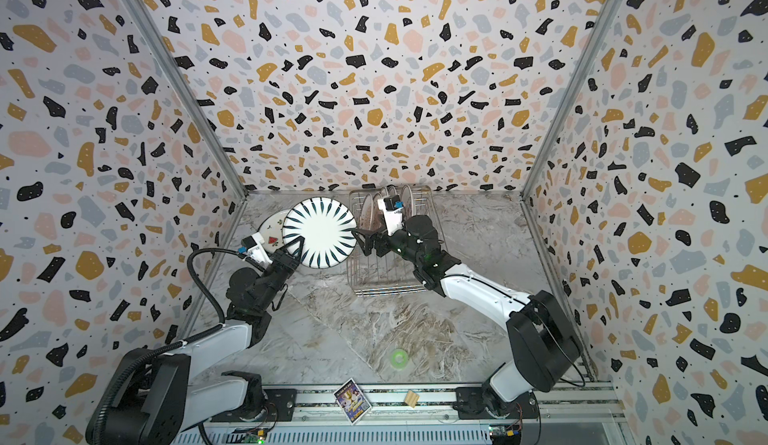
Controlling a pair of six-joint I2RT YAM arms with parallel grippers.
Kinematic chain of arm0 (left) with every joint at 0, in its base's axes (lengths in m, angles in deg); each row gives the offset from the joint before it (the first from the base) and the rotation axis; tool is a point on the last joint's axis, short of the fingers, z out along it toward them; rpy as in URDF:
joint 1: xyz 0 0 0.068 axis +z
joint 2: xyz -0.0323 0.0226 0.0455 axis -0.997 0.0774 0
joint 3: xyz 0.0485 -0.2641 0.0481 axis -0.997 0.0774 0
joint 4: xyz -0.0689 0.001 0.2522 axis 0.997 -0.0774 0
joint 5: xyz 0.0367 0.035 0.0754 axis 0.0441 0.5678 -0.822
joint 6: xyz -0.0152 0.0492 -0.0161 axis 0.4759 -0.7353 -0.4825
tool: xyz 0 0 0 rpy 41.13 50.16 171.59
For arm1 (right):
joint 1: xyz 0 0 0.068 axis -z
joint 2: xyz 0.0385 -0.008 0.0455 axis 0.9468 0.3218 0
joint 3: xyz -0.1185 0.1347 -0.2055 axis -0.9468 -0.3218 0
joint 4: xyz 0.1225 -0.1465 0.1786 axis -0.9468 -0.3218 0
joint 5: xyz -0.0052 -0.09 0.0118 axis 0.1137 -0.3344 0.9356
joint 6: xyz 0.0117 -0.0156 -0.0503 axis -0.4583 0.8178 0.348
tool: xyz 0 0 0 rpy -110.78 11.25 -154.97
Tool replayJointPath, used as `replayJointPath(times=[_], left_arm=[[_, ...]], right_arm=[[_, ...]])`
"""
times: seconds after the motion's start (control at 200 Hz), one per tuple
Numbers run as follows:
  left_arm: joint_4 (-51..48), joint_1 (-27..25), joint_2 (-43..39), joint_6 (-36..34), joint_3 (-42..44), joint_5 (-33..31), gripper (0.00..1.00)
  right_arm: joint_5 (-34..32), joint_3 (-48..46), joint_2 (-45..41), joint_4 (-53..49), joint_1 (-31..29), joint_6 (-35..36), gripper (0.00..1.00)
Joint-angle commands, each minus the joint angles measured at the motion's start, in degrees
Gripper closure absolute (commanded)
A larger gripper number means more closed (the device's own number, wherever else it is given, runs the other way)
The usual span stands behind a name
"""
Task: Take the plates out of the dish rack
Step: 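Carry the blue-striped plate toward the watermelon plate with the left gripper while the right releases, then lower the blue-striped plate flat onto the watermelon plate with the left gripper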
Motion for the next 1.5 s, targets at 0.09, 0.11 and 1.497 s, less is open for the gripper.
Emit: replayJointPath(times=[0.09,0.11,1.497], left_arm=[[12.42,4.38,-2.13,4.34,1.17,-4.61,1.00],[12.03,4.64,-2.13,4.46,1.29,-5.26,1.00],[9.69,9.29,21.97,9.75,-7.75,-25.76,1.00]], right_arm=[[-2.08,9.04,5.11,-3.78,-2.47,3.89,0.01],[-2.24,10.29,6.05,-4.41,-2.60,4.04,0.01],[-9.61,56.98,47.83,-23.82,-11.30,10.29,0.01]])
